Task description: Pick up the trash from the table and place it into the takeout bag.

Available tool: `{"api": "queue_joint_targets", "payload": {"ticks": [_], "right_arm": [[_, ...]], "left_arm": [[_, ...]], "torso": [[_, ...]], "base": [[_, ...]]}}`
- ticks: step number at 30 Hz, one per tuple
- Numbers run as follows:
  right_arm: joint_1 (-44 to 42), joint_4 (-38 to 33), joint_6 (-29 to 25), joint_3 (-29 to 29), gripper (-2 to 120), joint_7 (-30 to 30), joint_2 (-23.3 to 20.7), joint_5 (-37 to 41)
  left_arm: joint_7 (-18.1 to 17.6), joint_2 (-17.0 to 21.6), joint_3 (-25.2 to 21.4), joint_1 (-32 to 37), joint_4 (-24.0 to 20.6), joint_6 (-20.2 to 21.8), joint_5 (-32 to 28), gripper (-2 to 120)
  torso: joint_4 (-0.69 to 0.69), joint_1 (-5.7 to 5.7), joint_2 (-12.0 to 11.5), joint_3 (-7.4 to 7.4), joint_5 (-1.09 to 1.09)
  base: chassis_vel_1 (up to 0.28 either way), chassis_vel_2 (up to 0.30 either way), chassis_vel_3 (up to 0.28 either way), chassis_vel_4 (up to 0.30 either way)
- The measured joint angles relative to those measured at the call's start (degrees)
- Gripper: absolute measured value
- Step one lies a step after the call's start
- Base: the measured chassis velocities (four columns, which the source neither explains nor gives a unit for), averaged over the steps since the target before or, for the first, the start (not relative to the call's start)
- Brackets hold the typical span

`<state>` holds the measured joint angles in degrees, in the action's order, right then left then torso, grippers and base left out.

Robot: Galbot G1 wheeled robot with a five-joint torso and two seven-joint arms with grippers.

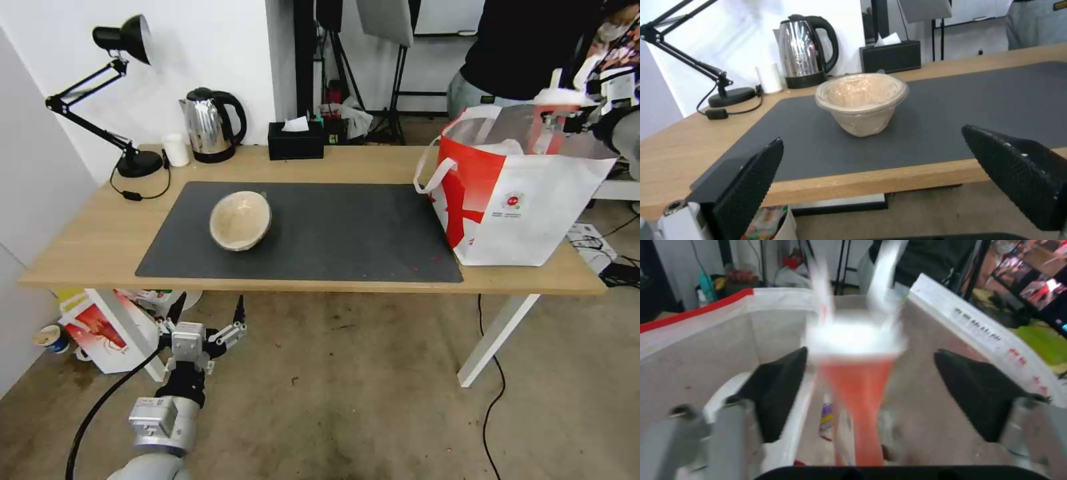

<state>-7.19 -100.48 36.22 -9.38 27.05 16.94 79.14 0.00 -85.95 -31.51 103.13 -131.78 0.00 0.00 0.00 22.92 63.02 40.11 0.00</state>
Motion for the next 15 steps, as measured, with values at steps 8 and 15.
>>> {"api": "queue_joint_targets", "payload": {"ticks": [8, 15], "right_arm": [[0.28, 0.08, 0.59, 0.16, 99, 0.03, 0.31, 0.58], [0.28, -0.08, 0.58, 0.16, 100, 0.15, 0.50, 0.57]], "left_arm": [[0.00, 0.00, 0.00, 0.00, 0.00, 0.00, 0.00, 100], [0.00, 0.00, 0.00, 0.00, 0.00, 0.00, 0.00, 100]], "torso": [[0.00, 0.00, 0.00, 0.00, 0.00], [0.00, 0.00, 0.00, 0.00, 0.00]], "base": [[0.000, 0.000, 0.000, 0.000], [0.000, 0.000, 0.000, 0.000]]}}
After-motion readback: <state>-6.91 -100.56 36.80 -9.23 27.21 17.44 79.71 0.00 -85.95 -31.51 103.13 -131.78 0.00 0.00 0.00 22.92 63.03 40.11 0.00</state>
